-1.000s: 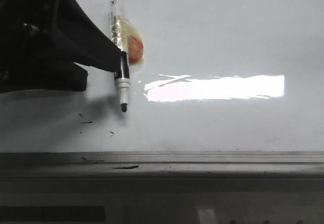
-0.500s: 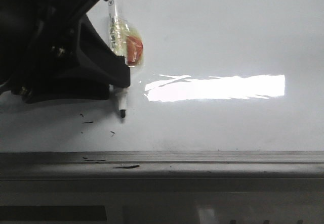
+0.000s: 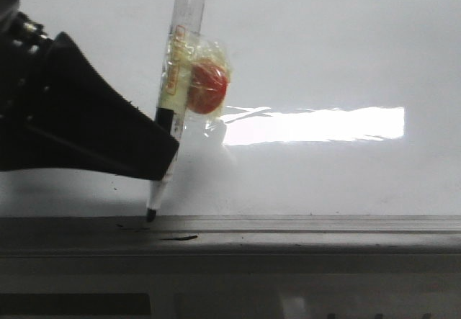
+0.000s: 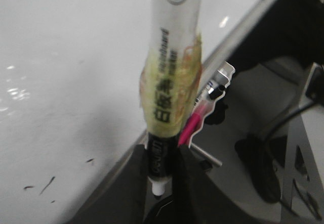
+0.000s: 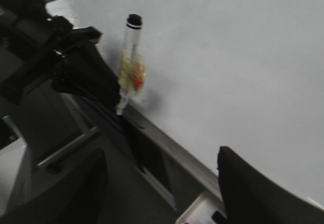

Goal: Write number 7 on whiteboard

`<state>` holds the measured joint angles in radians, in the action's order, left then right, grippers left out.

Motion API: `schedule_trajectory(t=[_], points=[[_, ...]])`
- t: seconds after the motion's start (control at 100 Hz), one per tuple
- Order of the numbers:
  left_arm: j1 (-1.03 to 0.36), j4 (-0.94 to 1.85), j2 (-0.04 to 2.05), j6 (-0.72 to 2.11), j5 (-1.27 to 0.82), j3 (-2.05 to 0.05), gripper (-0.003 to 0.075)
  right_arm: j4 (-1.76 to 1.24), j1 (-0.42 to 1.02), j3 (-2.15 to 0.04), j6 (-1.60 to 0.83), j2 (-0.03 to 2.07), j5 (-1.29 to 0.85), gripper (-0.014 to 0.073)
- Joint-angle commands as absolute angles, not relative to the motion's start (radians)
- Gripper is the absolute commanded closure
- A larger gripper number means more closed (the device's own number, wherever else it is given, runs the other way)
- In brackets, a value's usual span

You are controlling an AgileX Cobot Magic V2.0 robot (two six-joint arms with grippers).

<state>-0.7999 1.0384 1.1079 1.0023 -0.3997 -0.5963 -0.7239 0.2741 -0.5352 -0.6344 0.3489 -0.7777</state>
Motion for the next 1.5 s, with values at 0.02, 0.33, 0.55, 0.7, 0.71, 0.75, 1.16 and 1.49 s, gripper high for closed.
schedule_trajectory(t=[0.02, 0.33, 0.55, 0.7, 0.71, 0.75, 1.16, 1.49], points=[[-0.802, 1.169, 1.079, 1.270, -0.470, -0.622, 0.0740, -0.896, 0.296, -0.569, -0.760, 0.412, -0.727, 0.0167], [-0.802, 1.416, 1.079, 1.755, -0.616, -0.622, 0.0740, -1.231, 0.327, -0.569, -1.231, 0.499, -0.789, 0.0165], [-0.802, 1.416, 1.079, 1.755, -0.620, -0.622, 0.0740, -1.281, 0.427, -0.569, -1.336, 0.564, -0.773, 0.0139], [-0.802, 1.416, 1.079, 1.755, -0.640, -0.622, 0.0740, -1.314, 0.505, -0.569, -1.410, 0.620, -0.732, 0.0091], [-0.802, 1.416, 1.079, 1.755, -0.643, -0.622, 0.0740, -1.326, 0.509, -0.569, -1.428, 0.622, -0.730, 0.0091], [-0.802, 1.416, 1.079, 1.755, -0.647, -0.622, 0.0740, -1.361, 0.528, -0.569, -1.471, 0.638, -0.725, 0.0091], [-0.802, 1.416, 1.079, 1.755, -0.704, -0.622, 0.0740, -1.520, 0.642, -0.620, -1.684, 0.838, -0.720, 0.0091], [-0.802, 1.416, 1.079, 1.755, -0.711, -0.622, 0.0740, -1.513, 0.662, -0.667, -1.684, 0.910, -0.680, 0.0121]])
